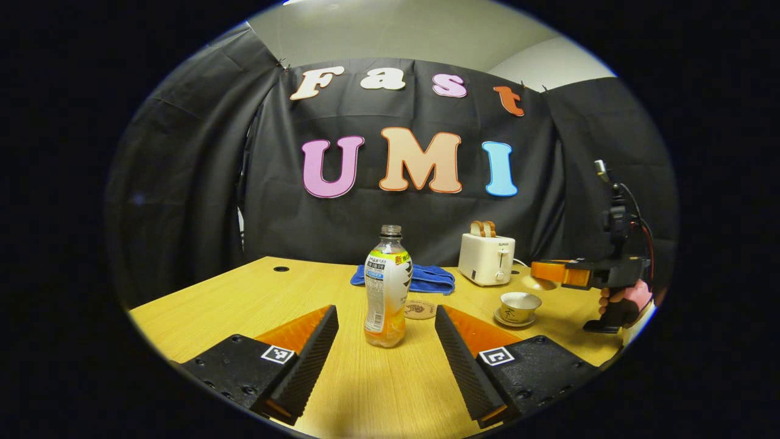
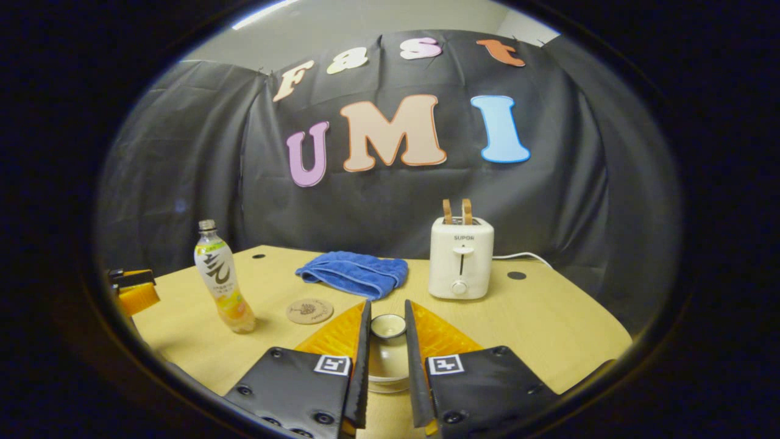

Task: Open the teacup lid with one hand, grasp the water bottle and pour water into the teacup with the other hand; after pouring, place the water bottle on the coaster and then close the teacup lid.

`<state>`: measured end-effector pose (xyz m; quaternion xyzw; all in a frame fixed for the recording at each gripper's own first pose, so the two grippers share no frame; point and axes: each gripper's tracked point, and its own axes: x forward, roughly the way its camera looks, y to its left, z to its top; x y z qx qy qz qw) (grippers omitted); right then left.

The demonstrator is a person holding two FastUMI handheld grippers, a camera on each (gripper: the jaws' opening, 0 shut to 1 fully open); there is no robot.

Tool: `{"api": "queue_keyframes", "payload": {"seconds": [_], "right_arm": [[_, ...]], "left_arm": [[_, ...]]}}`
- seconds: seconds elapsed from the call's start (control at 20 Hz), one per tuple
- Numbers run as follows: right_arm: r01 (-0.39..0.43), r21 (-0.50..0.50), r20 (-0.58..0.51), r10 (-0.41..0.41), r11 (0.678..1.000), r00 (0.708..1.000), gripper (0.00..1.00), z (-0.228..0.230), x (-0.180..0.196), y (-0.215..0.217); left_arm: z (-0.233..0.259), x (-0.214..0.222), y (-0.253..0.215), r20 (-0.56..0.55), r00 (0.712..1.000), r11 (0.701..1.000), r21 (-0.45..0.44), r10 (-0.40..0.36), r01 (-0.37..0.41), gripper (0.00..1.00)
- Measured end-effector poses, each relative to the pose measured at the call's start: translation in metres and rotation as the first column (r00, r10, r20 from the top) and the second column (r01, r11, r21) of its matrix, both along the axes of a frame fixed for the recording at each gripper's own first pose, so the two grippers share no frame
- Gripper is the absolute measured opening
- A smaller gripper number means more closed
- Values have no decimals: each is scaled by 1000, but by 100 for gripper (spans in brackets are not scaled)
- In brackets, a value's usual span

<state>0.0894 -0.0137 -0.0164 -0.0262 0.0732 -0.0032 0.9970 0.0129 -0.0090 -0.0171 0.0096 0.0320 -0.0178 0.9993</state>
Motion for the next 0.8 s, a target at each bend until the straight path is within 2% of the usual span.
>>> {"api": "queue_keyframes", "payload": {"seconds": [0.25, 0.3, 0.35, 0.8], "right_arm": [[1, 31, 31, -2, 1000, 1000, 33, 16, -31, -4], [4, 36, 34, -5, 999, 999, 33, 16, -35, -8], [11, 37, 34, -13, 999, 999, 33, 16, -40, -11], [72, 51, 41, -74, 996, 996, 33, 15, -68, -46]], "left_arm": [[-4, 26, 1, -21, 1000, 1000, 30, -1, 2, 93], [-4, 30, 2, -22, 1000, 999, 32, -2, 3, 90], [-3, 36, 3, -24, 1000, 999, 33, -1, 2, 94], [-22, 86, -5, -96, 995, 998, 46, -34, 38, 93]]}}
